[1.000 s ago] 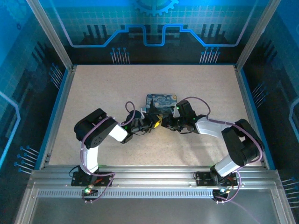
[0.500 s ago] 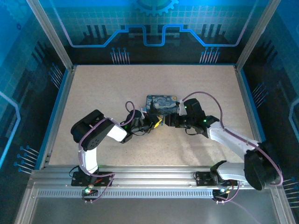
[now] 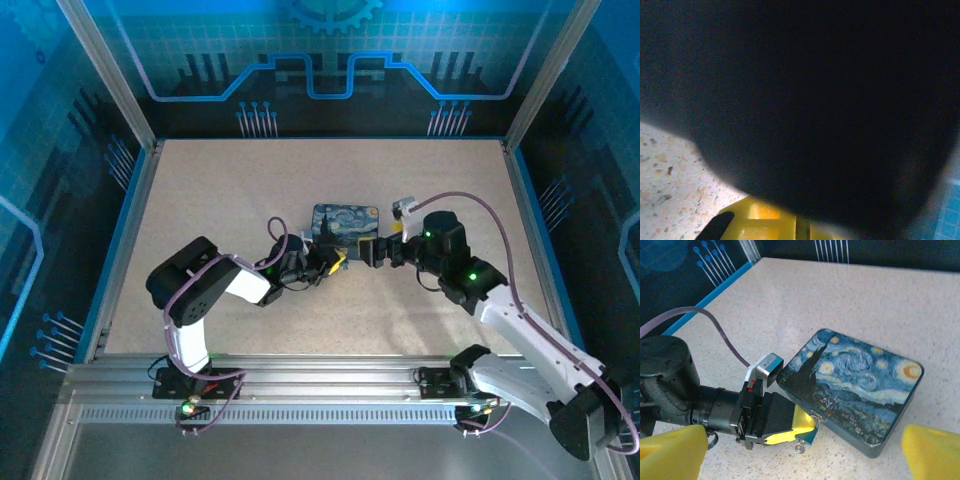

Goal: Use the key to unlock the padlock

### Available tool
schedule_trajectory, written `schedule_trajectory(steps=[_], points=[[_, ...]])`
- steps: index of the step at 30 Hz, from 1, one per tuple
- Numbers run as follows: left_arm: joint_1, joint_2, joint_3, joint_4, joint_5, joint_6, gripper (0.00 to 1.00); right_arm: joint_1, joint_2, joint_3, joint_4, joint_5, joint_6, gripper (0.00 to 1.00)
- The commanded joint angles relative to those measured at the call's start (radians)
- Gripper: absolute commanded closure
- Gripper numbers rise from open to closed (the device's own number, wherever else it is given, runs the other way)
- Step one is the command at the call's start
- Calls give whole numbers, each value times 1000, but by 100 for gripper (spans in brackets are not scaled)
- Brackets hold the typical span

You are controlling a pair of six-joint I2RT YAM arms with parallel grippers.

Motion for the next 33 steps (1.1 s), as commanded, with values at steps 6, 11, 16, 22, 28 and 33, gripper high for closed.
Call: schedule_trajectory(steps=[6,11,16,22,28,33], points=[[-7,-63,-14,-4,-26,2,98,87,-73,-38,-25,30,-548,0],[-9,-70,-14,-9,-29,-16,99,178,-46,-16,-139,179,-794,0],[-14,-80,-5,-29,-31,-31,99,258,3,-46,-119,271,-948,0],[-21,-98,-2,-63,-42,-39,100,271,107,-92,-2,228,-1023,0],[-30,-114,7,-75,-48,-49,100,271,209,-133,146,189,-1070,10],[-31,-117,7,-81,-52,-59,100,270,269,-156,256,194,-1076,26]])
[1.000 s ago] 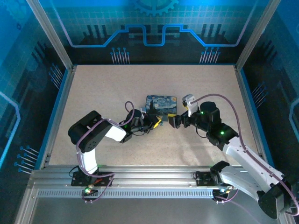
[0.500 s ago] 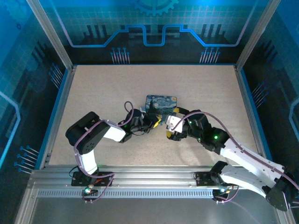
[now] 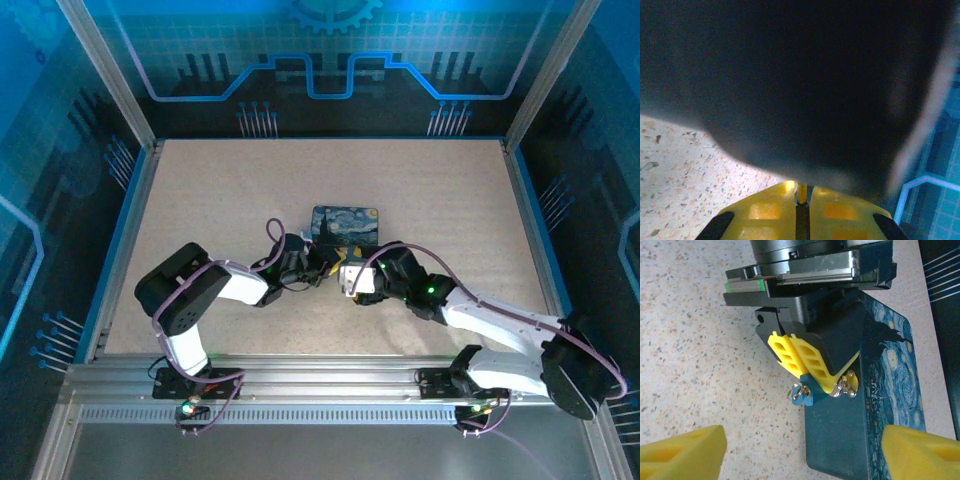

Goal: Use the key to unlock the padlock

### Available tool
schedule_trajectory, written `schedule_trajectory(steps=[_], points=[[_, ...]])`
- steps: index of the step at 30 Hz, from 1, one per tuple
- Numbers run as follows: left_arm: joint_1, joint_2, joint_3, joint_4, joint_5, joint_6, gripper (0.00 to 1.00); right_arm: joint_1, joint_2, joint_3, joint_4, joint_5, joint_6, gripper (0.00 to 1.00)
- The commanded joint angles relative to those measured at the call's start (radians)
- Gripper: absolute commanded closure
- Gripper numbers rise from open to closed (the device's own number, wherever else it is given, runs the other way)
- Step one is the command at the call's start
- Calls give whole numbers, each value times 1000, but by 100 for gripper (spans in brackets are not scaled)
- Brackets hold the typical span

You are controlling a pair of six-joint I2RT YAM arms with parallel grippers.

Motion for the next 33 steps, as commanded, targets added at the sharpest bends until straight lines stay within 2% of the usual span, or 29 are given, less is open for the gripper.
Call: schedule_trajectory(steps=[1,9,17,23,33], points=[[-7,-37,11,13,-18,-22,100,9,41,-5,115,-10,-31,31],[-12,-51,22,-20,-26,-32,100,12,134,-13,190,18,-37,42],[-12,-52,26,-25,-27,-47,100,12,206,-4,222,46,-34,57],[-13,-51,28,-22,-29,-57,100,12,235,-7,250,55,-15,63],[-14,-51,28,-18,-30,-65,100,20,245,-14,263,79,17,81]])
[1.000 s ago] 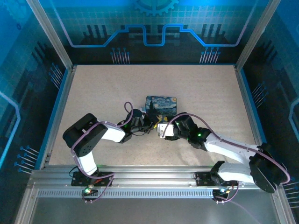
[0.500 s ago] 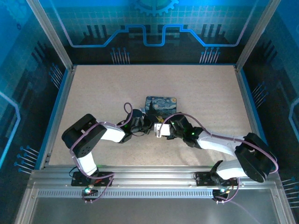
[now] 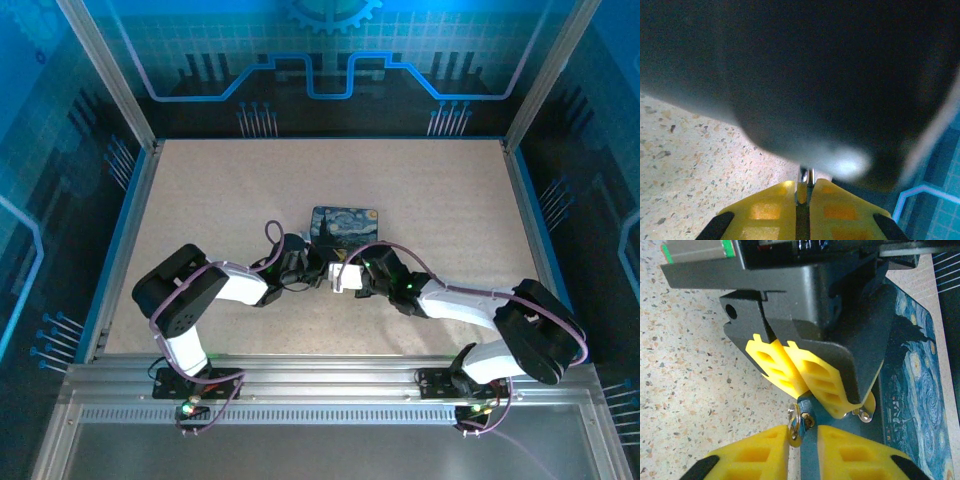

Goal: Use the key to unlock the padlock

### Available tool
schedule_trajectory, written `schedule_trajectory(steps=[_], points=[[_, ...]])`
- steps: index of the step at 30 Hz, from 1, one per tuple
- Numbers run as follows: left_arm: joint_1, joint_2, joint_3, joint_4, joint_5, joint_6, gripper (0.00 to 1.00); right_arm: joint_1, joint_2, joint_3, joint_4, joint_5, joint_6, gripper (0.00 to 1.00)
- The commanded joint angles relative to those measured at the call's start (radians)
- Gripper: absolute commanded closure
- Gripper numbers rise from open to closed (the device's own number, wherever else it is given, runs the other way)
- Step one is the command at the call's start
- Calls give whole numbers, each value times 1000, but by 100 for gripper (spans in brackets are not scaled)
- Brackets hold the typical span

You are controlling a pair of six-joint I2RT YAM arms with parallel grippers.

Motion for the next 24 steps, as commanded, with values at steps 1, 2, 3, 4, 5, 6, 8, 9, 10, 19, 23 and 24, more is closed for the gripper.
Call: schedule_trajectory(steps=[1,2,3,4,5,6,8,9,10,19,23,24], points=[[-7,-34,26,29,-12,-14,100,17,13,-13,38,19,25,81],[-7,-34,26,29,-11,-14,100,18,16,-13,38,25,29,82],[-7,-34,26,31,-11,-14,100,20,18,-14,37,30,32,83],[-8,-34,26,31,-11,-14,100,20,20,-14,37,36,35,84],[-8,-34,25,31,-12,-13,100,23,24,-14,51,42,38,85],[-8,-34,26,32,-11,-15,100,23,27,-15,69,47,41,85],[-7,-34,24,36,-12,-19,100,27,34,-13,77,67,50,87],[-8,-34,24,37,-12,-18,100,26,38,-10,78,77,59,88],[-8,-34,23,40,-13,-20,100,31,42,-3,73,91,71,88],[-10,-44,22,40,-19,-22,100,47,33,65,8,135,286,98],[-10,-46,24,42,-20,-21,100,55,24,76,15,118,369,100],[-9,-46,24,41,-19,-22,100,59,27,81,12,122,376,100]])
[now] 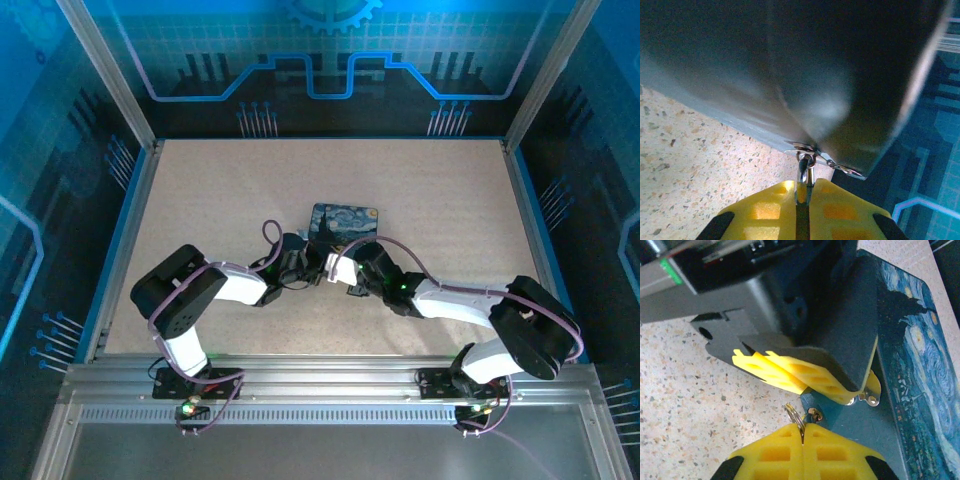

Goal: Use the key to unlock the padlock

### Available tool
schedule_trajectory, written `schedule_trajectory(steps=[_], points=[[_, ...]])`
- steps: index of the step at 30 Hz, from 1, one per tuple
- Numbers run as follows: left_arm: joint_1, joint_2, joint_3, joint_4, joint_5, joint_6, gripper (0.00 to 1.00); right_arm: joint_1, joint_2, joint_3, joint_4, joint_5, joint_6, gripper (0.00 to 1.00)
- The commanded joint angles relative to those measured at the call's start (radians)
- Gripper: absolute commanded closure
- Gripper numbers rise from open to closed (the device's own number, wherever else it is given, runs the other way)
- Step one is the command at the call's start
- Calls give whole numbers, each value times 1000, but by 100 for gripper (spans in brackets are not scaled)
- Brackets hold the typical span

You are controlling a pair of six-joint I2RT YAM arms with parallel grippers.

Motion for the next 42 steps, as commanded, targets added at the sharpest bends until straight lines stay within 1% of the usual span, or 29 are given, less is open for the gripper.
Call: schedule_trajectory(steps=[1,7,8,12,18,21,26,28,31,34,36,38,42], points=[[-11,-34,25,41,29,-2,100,19,0,53,18,23,110,100],[-11,-36,23,47,29,-5,100,20,18,42,47,4,254,100],[-11,-35,22,47,29,-4,100,20,24,31,91,1,276,100],[-11,-31,21,46,30,-2,100,19,41,0,154,-19,324,100],[-12,-1,22,56,25,8,100,-12,63,-23,171,-98,421,100],[-14,15,38,40,20,34,99,-46,85,-47,200,-163,483,100],[-15,19,47,2,9,72,86,-105,122,-92,283,-273,585,100],[-14,14,42,-8,-4,91,77,-117,131,-97,293,-286,607,100],[-13,-2,30,-29,-34,119,69,-135,135,-118,332,-301,647,100],[-8,-25,27,-52,-40,149,57,-152,140,-136,363,-327,674,100],[-3,-50,30,-87,-38,186,51,-162,143,-140,367,-344,684,100],[4,-96,43,-177,-44,239,47,-180,143,-148,377,-365,718,100],[14,-227,83,-438,-108,382,40,-226,142,-171,427,-440,802,100]])
